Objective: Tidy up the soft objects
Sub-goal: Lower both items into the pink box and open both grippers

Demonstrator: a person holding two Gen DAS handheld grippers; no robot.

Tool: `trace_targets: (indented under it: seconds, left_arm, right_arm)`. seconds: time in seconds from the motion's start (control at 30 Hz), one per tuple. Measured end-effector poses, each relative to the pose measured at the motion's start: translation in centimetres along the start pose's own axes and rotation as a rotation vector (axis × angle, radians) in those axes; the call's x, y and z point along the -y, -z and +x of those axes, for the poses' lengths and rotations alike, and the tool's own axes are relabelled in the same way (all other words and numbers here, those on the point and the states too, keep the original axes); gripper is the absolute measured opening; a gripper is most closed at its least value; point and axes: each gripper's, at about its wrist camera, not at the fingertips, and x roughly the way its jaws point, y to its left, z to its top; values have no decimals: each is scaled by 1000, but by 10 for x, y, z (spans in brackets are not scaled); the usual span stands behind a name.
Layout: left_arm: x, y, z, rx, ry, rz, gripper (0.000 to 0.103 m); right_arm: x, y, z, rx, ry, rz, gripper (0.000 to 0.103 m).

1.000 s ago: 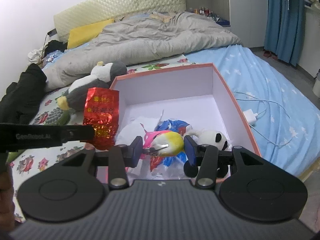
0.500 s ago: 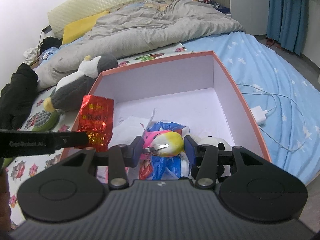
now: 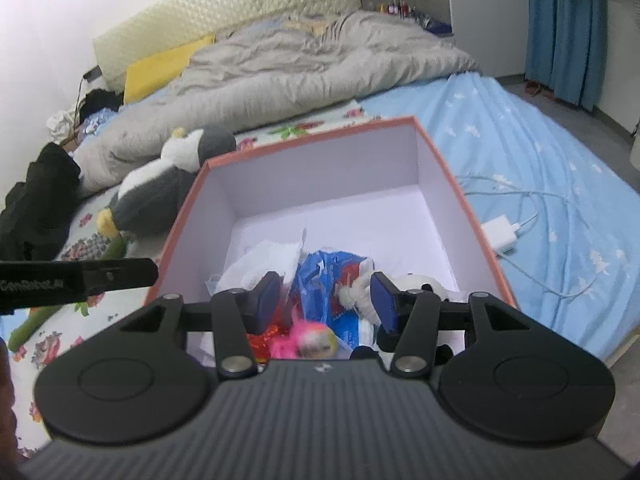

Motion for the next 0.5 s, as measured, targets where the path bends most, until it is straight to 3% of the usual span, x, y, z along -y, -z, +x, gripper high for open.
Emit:
trace_targets:
  seconds: [0.5]
  left_arm:
    - [32, 22, -107, 135, 65, 66, 20]
  right_arm:
    - [-22, 12, -109, 166, 10, -15, 53]
